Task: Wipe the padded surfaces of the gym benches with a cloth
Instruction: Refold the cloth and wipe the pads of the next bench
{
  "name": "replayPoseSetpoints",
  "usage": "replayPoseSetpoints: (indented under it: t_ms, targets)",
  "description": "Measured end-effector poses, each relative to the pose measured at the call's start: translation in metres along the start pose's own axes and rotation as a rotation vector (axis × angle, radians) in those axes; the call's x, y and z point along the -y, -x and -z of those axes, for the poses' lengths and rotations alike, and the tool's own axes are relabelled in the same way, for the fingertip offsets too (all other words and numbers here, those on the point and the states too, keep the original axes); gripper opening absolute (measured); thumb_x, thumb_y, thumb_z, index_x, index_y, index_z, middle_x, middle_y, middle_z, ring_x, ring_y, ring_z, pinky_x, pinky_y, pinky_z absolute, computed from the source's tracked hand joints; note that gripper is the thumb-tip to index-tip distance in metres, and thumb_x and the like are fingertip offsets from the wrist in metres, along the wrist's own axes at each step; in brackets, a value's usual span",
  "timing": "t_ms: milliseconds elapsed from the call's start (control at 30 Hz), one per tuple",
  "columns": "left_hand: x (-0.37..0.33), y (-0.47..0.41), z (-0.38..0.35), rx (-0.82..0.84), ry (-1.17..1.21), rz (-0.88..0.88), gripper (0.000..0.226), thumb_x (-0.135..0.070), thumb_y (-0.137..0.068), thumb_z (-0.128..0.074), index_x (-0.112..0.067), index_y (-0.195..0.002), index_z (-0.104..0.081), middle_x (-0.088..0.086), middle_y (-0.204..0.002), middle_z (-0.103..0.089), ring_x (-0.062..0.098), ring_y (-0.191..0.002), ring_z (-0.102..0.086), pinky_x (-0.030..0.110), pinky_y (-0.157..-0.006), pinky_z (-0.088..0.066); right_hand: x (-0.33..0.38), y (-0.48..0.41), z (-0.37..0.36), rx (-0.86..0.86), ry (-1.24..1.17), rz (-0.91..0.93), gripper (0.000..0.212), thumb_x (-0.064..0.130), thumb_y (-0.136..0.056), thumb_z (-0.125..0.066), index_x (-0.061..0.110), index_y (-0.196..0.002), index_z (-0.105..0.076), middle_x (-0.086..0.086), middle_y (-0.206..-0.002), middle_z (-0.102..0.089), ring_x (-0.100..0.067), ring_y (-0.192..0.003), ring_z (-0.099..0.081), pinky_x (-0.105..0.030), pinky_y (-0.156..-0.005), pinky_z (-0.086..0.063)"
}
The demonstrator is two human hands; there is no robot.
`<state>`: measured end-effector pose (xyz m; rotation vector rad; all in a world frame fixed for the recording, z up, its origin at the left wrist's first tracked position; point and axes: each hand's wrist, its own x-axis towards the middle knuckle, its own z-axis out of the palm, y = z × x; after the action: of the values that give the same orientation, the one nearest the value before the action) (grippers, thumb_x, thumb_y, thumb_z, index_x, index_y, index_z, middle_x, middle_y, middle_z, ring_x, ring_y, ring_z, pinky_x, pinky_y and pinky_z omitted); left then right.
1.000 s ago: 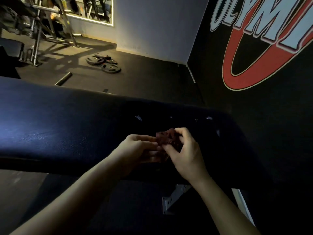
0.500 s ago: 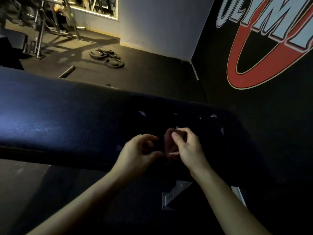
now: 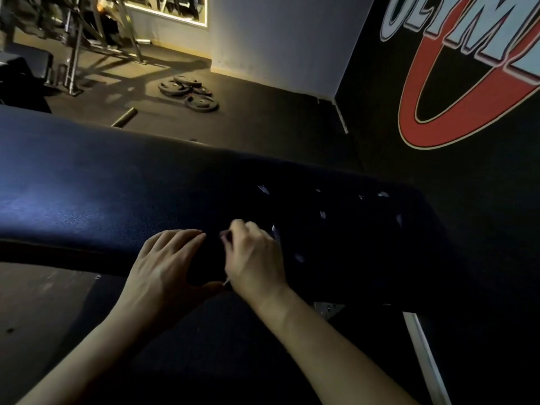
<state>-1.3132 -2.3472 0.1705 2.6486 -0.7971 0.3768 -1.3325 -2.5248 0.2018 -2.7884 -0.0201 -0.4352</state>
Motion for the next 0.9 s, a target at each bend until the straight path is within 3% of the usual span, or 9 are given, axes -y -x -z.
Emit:
replayPoseSetpoints:
  t_ms: [100,233,333,467,567,600,667,833,900]
  targets:
    - [0.001,0.000,-0.004,-0.024,-0.002,0.023,0.087,-0.075,-0.077,-0.047,-0.008,-0.129,-0.068,0.008,-0.130,-0.067,0.030,-0.118,-0.062,0.050,-0.101,-0.049,-0.028,0.004,0.012,0.009,0.066,-0.021,0.015,0.031,-0.101,-0.053,0.019,-0.109,-0.056,-0.008,-0.100,-0.064,-0.029,-0.088,-0.065,-0.041,-0.070,-0.055]
    - [0.000,-0.001,-0.008,-0.010,0.023,0.055,0.085,-0.075,-0.076,-0.047,-0.010,-0.127,-0.070,0.005,-0.129,-0.067,0.027,-0.118,-0.060,0.046,-0.099,-0.049,-0.128,0.032,0.066,-0.052,0.233,-0.410,0.015,0.031,-0.102,-0.050,0.017,-0.103,-0.055,-0.011,-0.095,-0.066,-0.035,-0.086,-0.067,-0.036,-0.063,-0.046]
    - [0.002,0.001,-0.009,0.004,0.015,0.048,0.085,-0.075,-0.079,-0.046,-0.010,-0.129,-0.069,0.006,-0.132,-0.066,0.028,-0.122,-0.058,0.048,-0.101,-0.049,-0.133,0.041,0.072,-0.127,0.285,-0.530,0.016,0.028,-0.103,-0.050,0.013,-0.103,-0.056,-0.013,-0.094,-0.067,-0.036,-0.085,-0.068,-0.035,-0.061,-0.044]
    - [0.009,0.004,-0.010,0.015,0.059,0.024,0.079,-0.068,-0.082,-0.050,-0.009,-0.132,-0.068,0.007,-0.135,-0.065,0.028,-0.123,-0.059,0.047,-0.102,-0.050,-0.035,0.006,0.012,-0.124,0.128,-0.376,0.014,0.024,-0.102,-0.052,0.014,-0.106,-0.060,-0.013,-0.098,-0.069,-0.035,-0.087,-0.068,-0.037,-0.067,-0.050]
    - [0.014,0.011,-0.015,-0.029,0.134,0.004,0.065,-0.049,-0.084,-0.072,-0.007,-0.134,-0.066,0.011,-0.139,-0.062,0.031,-0.126,-0.059,0.047,-0.104,-0.051,0.044,-0.013,-0.018,0.012,0.053,-0.147,0.013,0.024,-0.101,-0.056,0.015,-0.110,-0.058,-0.012,-0.106,-0.066,-0.032,-0.094,-0.067,-0.038,-0.072,-0.050]
    - [0.014,0.013,-0.017,-0.053,0.141,0.006,0.064,-0.043,-0.083,-0.076,-0.005,-0.134,-0.065,0.012,-0.140,-0.061,0.032,-0.127,-0.058,0.046,-0.105,-0.050,0.050,-0.014,-0.017,0.053,0.041,-0.090,0.016,0.026,-0.101,-0.056,0.015,-0.112,-0.057,-0.013,-0.108,-0.064,-0.032,-0.096,-0.066,-0.039,-0.073,-0.051]
    - [0.010,0.014,-0.019,-0.093,0.114,0.019,0.068,-0.050,-0.086,-0.072,-0.001,-0.132,-0.065,0.015,-0.139,-0.062,0.032,-0.127,-0.058,0.044,-0.108,-0.048,0.020,-0.012,-0.005,0.026,0.084,-0.077,0.019,0.028,-0.100,-0.056,0.015,-0.114,-0.056,-0.014,-0.107,-0.064,-0.035,-0.095,-0.066,-0.039,-0.071,-0.050]
    - [0.009,0.010,-0.015,-0.056,0.084,0.015,0.082,-0.068,-0.084,-0.050,-0.002,-0.129,-0.068,0.014,-0.136,-0.064,0.029,-0.126,-0.058,0.043,-0.107,-0.049,-0.142,-0.003,0.064,-0.074,0.255,-0.574,0.017,0.028,-0.103,-0.052,0.015,-0.113,-0.057,-0.015,-0.107,-0.067,-0.038,-0.098,-0.065,-0.036,-0.069,-0.042]
    - [0.011,0.009,-0.014,-0.054,0.080,0.007,0.082,-0.069,-0.085,-0.048,-0.004,-0.129,-0.068,0.012,-0.136,-0.065,0.027,-0.127,-0.058,0.041,-0.107,-0.048,-0.157,-0.007,0.073,-0.105,0.232,-0.685,0.018,0.025,-0.102,-0.054,0.014,-0.114,-0.060,-0.018,-0.111,-0.067,-0.039,-0.101,-0.064,-0.038,-0.074,-0.044]
